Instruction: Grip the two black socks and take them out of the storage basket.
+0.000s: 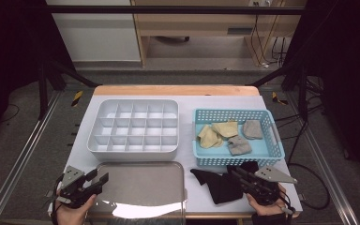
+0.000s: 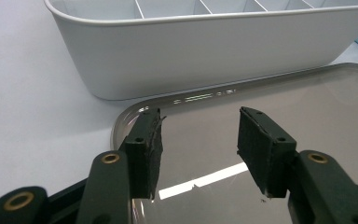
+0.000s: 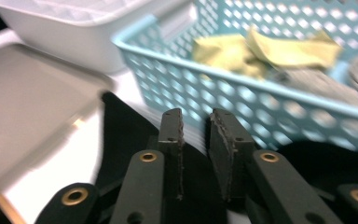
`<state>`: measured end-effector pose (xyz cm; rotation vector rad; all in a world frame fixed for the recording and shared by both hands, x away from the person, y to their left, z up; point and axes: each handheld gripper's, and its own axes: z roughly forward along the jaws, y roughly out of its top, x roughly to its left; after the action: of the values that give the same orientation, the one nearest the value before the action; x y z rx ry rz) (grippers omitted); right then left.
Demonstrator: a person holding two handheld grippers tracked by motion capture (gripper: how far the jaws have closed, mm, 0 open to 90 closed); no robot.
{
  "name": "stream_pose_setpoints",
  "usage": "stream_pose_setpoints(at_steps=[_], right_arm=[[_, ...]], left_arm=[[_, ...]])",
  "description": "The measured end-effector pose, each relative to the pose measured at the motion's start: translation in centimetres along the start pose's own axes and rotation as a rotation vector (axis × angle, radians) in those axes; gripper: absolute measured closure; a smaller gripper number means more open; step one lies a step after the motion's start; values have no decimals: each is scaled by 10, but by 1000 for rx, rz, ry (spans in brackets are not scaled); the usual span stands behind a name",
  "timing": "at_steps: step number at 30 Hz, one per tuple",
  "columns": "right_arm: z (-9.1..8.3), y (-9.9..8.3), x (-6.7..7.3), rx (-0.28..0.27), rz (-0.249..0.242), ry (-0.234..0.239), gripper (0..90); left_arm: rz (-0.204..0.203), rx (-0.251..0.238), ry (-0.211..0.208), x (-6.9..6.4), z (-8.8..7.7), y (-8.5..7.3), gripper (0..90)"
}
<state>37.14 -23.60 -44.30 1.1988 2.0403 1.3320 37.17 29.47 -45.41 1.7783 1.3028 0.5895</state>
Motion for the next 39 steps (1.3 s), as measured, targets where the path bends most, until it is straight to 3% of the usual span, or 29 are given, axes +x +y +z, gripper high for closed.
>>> stream_pose_setpoints(at_steps=[4, 10, 14, 17, 19, 21, 23, 28, 34, 39], right_arm=[[12, 7, 16, -10, -12, 66, 670], [44, 6, 33, 59, -24, 96, 628], [63, 10, 44, 78, -37, 133, 536], [74, 11, 53, 99, -73, 122, 488], [82, 9, 56, 121, -89, 106, 546], [84, 8, 56, 147, -108, 80, 690], [84, 8, 54, 171, -87, 84, 834], [72, 16, 50, 140, -64, 106, 881], [48, 36, 51, -1, -37, 175, 878], [49, 41, 59, -31, -43, 210, 877]], left_arm=[[3, 1, -1, 0, 0, 0, 486], [1, -1, -3, 0, 0, 0, 486], [2, -1, -3, 0, 0, 0, 486], [1, -1, -4, 0, 0, 0, 486], [1, -1, -4, 0, -1, 0, 489], [3, -1, -4, 0, -1, 0, 489], [-1, -2, -4, 0, -1, 0, 489], [3, -1, -3, 0, -1, 0, 490], [0, -1, -3, 0, 0, 0, 490], [0, -1, -3, 0, 0, 0, 490]])
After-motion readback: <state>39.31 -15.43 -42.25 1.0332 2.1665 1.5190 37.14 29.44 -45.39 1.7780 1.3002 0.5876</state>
